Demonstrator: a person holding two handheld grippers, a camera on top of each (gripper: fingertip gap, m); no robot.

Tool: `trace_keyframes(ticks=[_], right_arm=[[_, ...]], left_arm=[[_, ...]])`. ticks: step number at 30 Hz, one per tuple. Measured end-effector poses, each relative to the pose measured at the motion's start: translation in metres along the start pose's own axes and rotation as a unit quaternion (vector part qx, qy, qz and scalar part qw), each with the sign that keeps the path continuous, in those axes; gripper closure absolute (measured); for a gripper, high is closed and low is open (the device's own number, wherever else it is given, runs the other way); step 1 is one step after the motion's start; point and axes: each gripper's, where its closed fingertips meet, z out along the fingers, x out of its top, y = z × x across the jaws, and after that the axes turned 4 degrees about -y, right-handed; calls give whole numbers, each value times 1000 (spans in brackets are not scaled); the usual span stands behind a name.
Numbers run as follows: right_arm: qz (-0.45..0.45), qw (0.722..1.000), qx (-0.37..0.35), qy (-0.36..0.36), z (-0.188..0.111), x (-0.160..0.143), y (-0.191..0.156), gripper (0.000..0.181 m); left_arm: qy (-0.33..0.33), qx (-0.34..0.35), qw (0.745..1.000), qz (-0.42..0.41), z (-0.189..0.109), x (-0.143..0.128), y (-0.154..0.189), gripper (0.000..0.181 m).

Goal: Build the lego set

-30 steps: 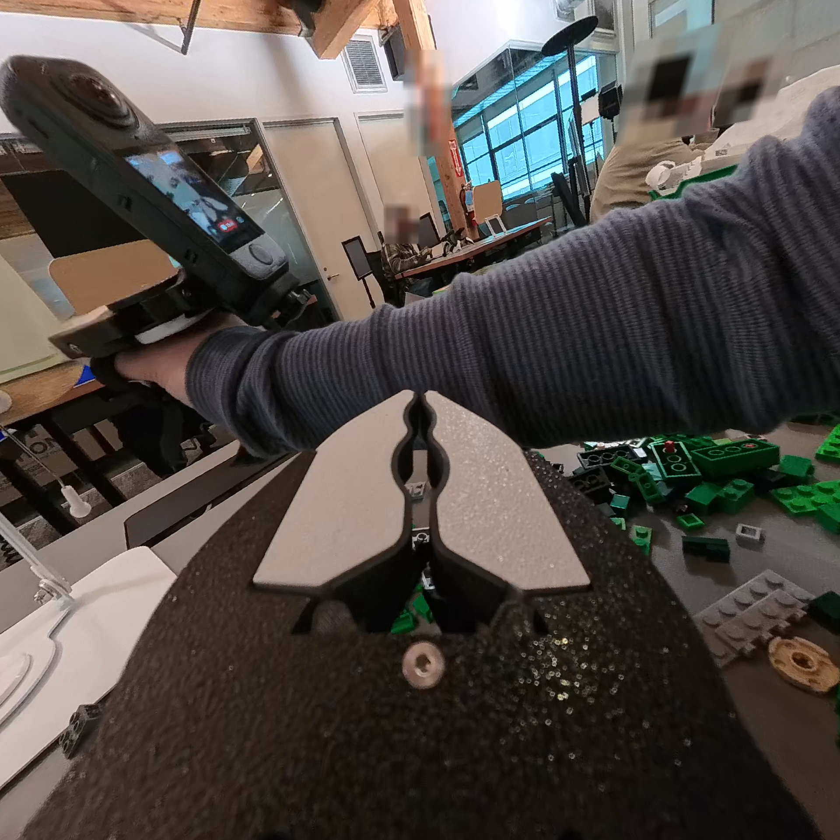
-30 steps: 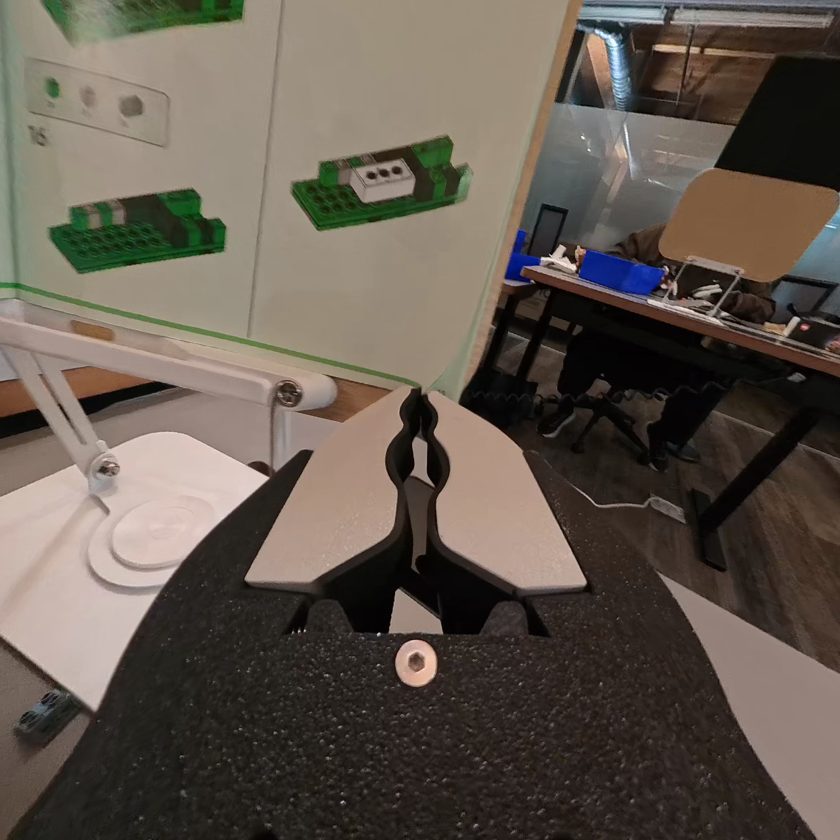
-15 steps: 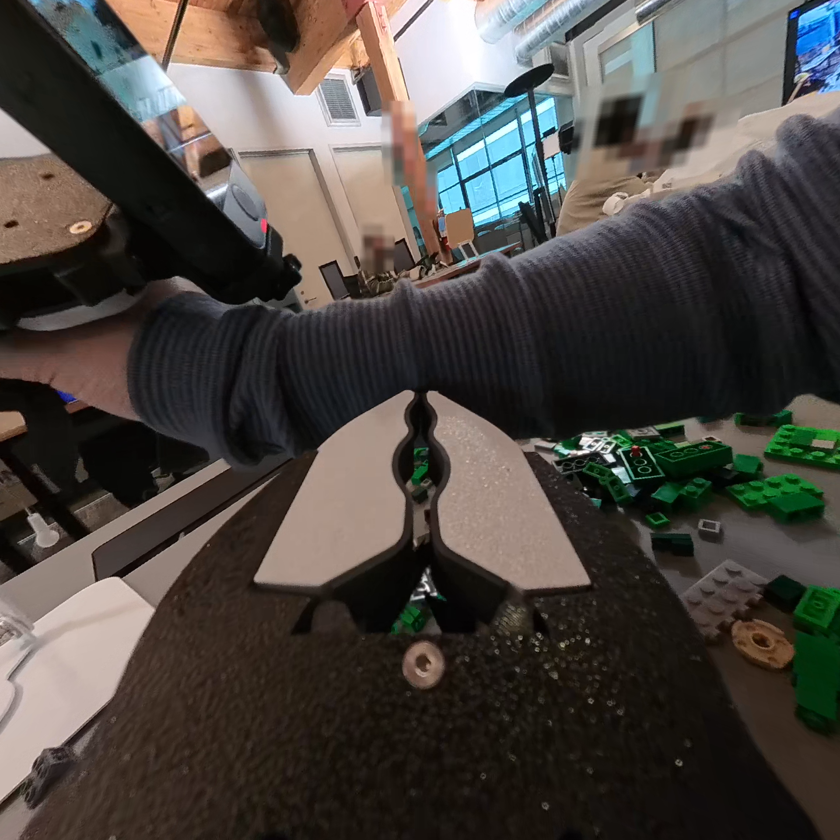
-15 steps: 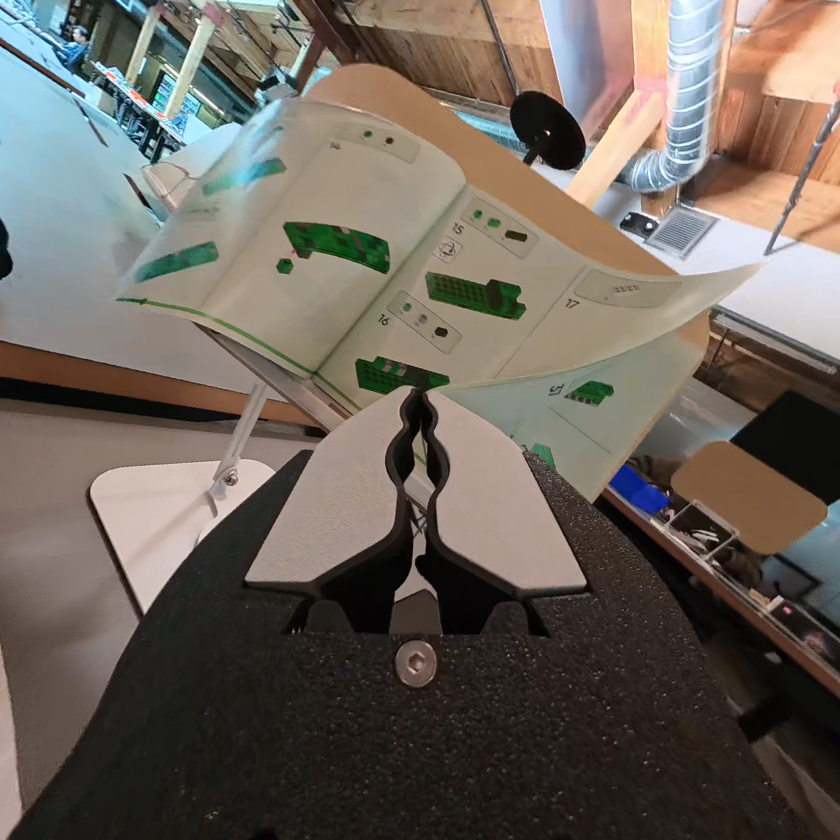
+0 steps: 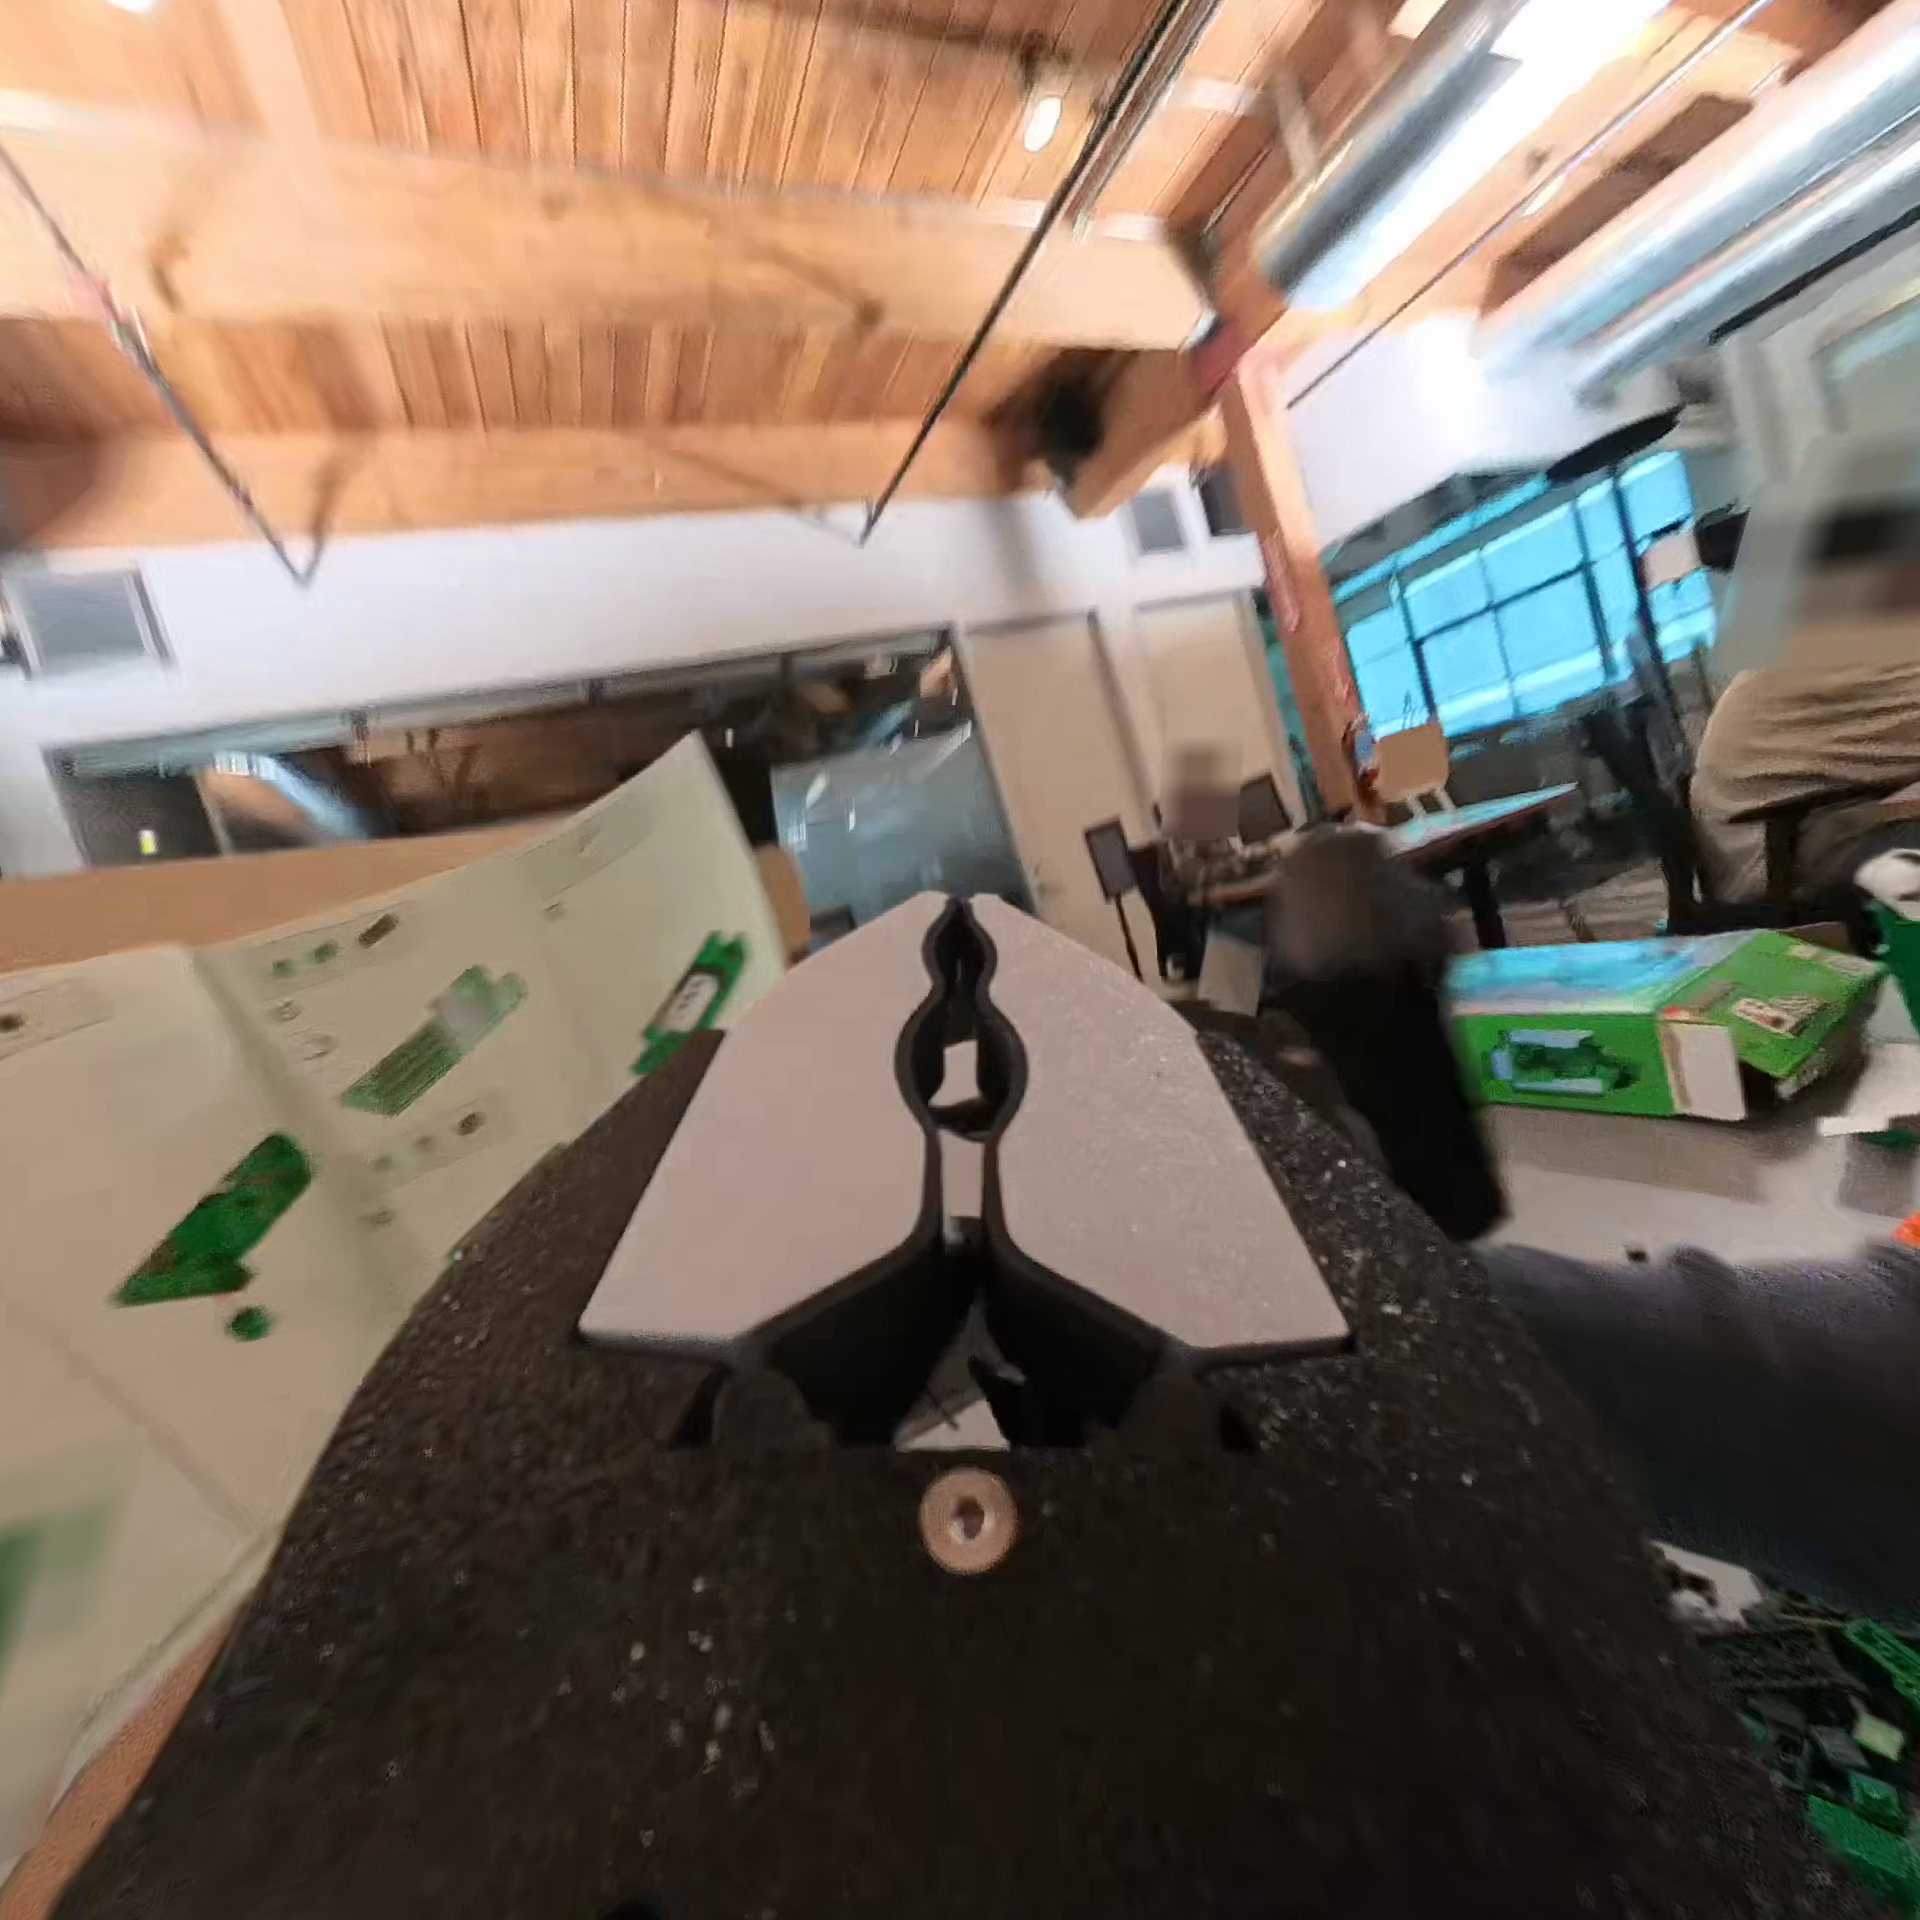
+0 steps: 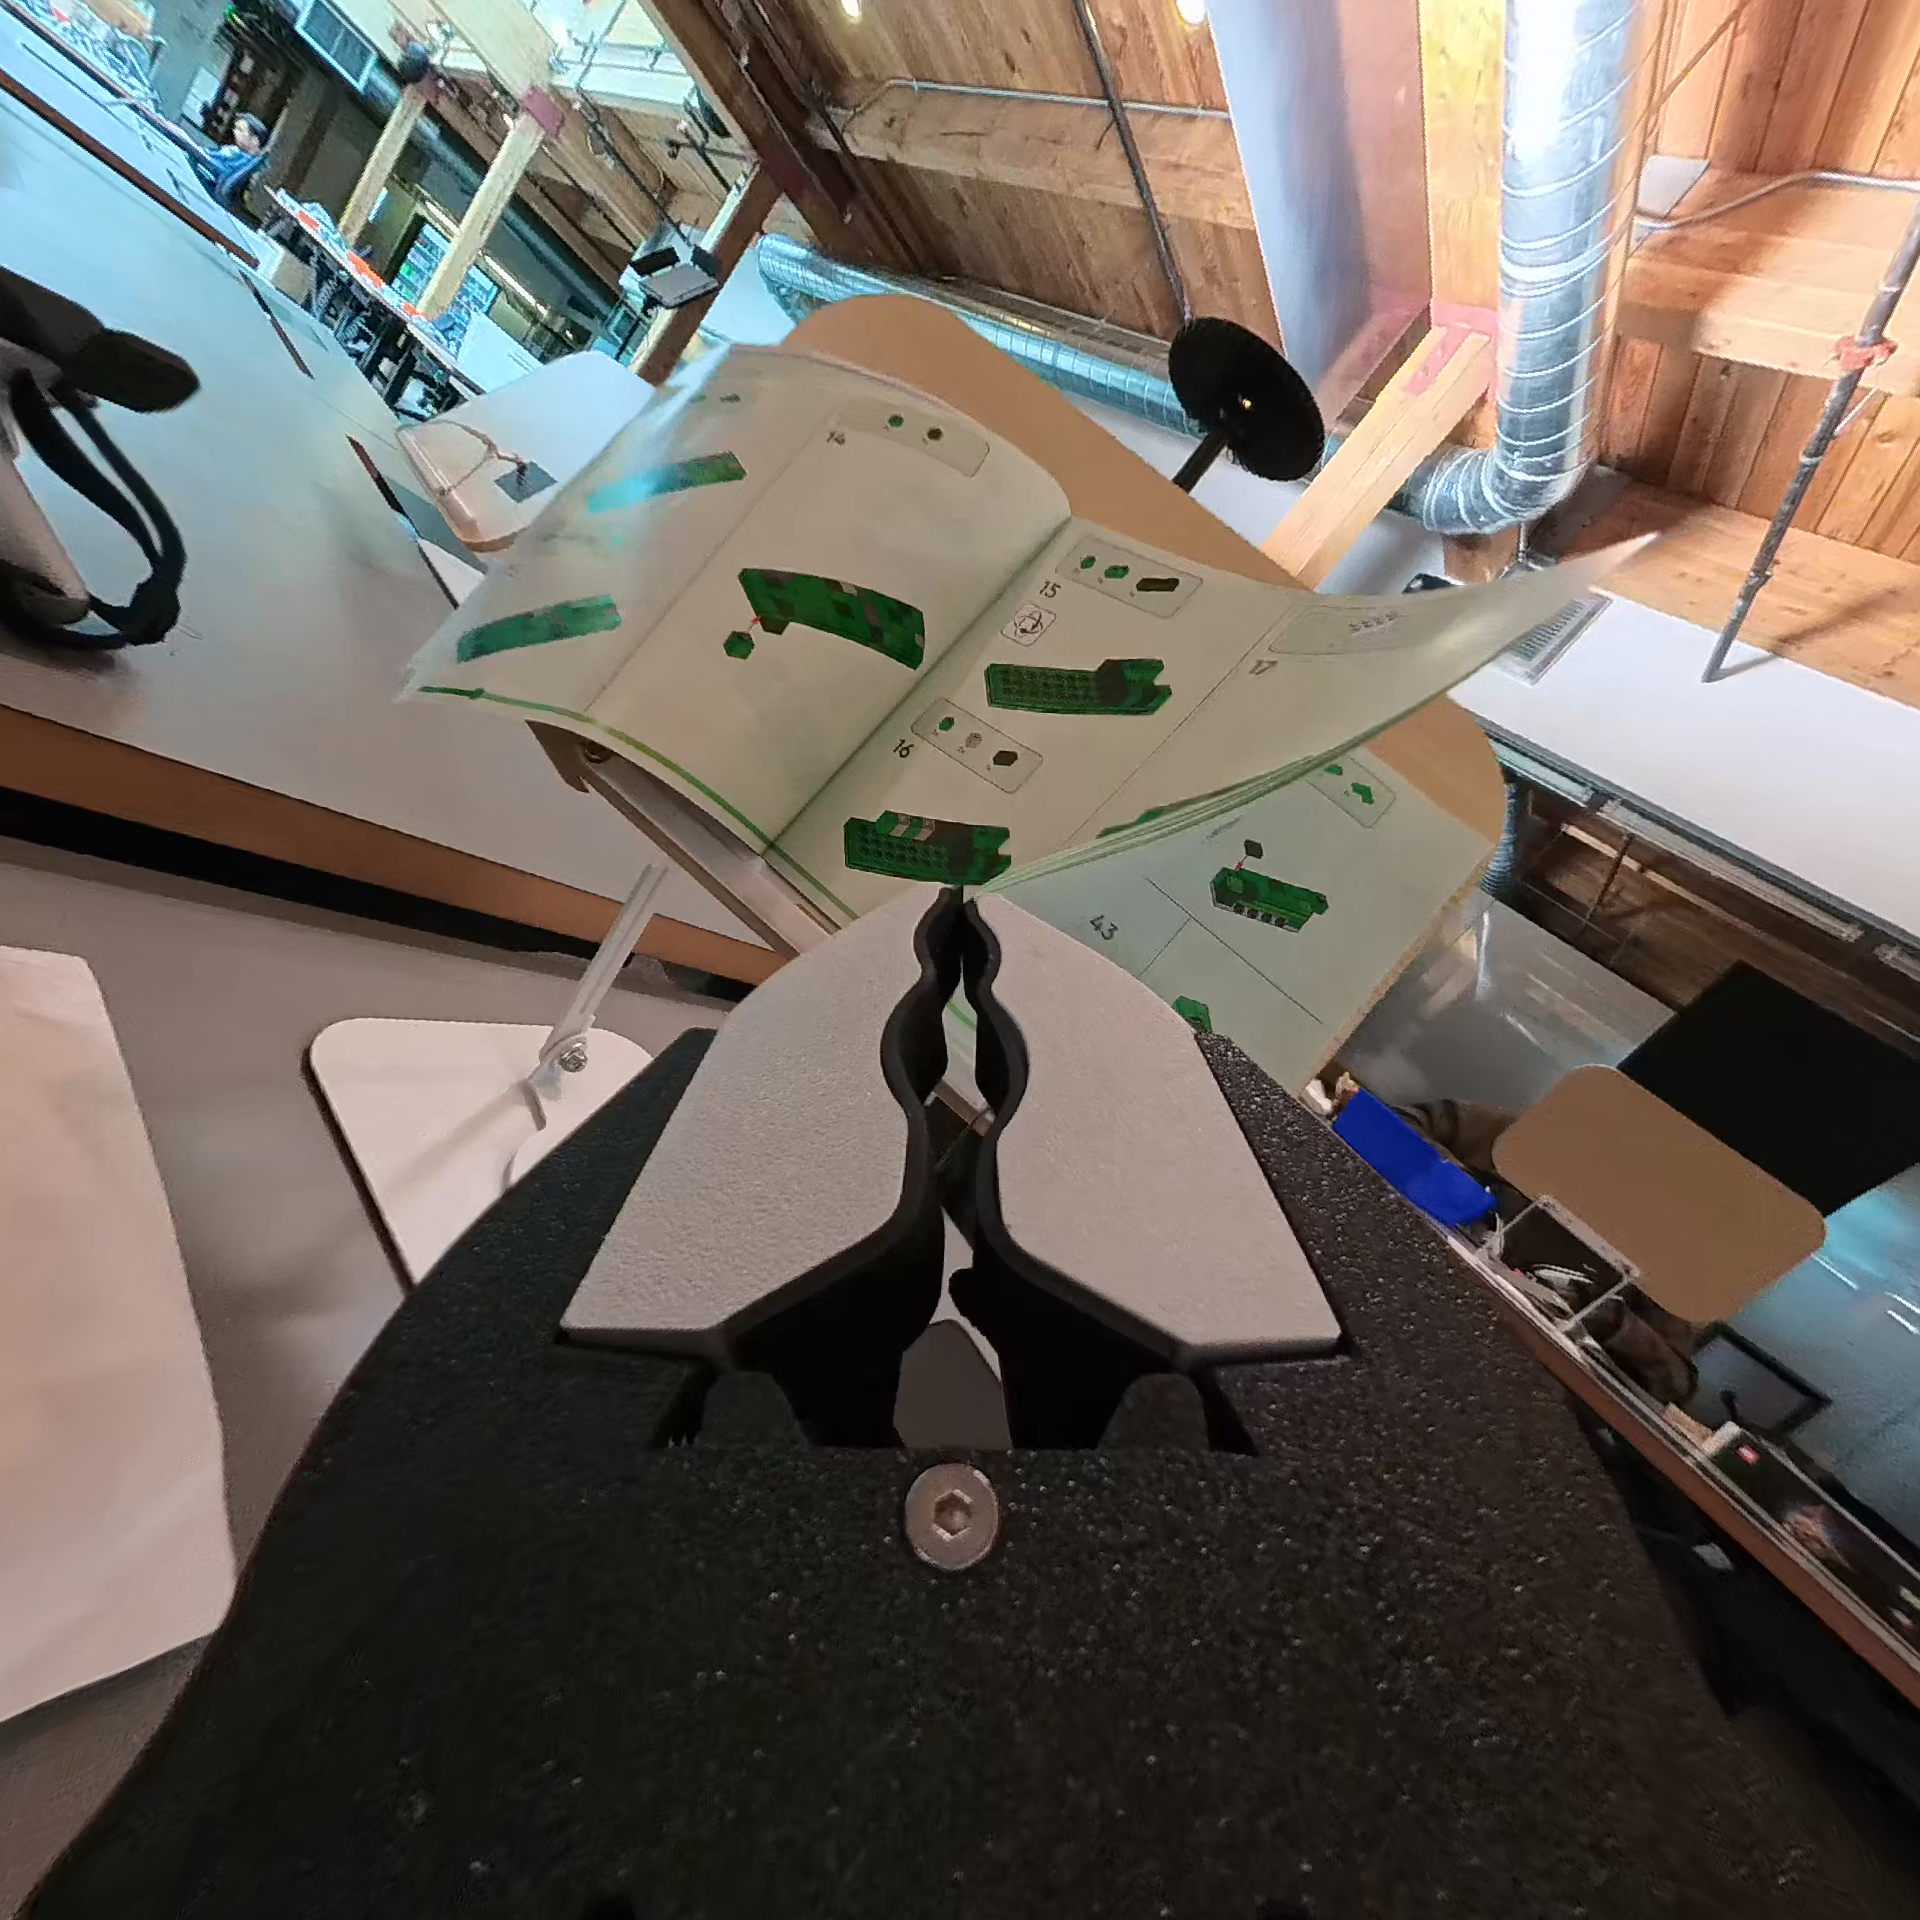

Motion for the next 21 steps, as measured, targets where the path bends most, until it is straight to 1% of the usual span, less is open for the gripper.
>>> trace_keyframes(ticks=[1, 3, 4, 5, 7, 8, 10, 13, 17, 19, 21], right_arm=[[3, 1000, -1, 2, -2, 1, -1, 181], [6, 1000, -2, 3, -6, 4, -2, 181], [4, 1000, -2, 4, -7, 6, -3, 181], [1, 1000, -1, 6, -9, 9, -4, 181], [-11, 1000, 4, 12, -12, 14, -8, 181], [-20, 1000, 8, 15, -13, 16, -11, 181], [-46, 999, 13, 19, -15, 19, -18, 181], [-82, 996, 19, 24, -17, 24, -28, 181], [-114, 993, 24, 28, -18, 30, -38, 181], [-127, 991, 27, 28, -18, 31, -41, 181], [-138, 990, 31, 28, -18, 32, -45, 181]], left_arm=[[-30, 3, 999, -16, 6, 0, -16, 181], [-82, 11, 995, -52, 15, -8, -45, 181], [-94, 13, 993, -64, 18, -14, -55, 172], [-97, 0, 993, -71, 19, -18, -60, 162], [-116, -35, 989, -90, 20, -32, -61, 143], [-132, -54, 984, -105, 21, -41, -60, 140], [-149, -92, 976, -132, 20, -54, -56, 141], [-156, -112, 972, -134, 18, -64, -58, 146], [-135, -157, 968, -140, 11, -58, -56, 148], [-133, -157, 969, -140, 8, -57, -60, 148], [-145, -157, 967, -137, 7, -61, -62, 149]])
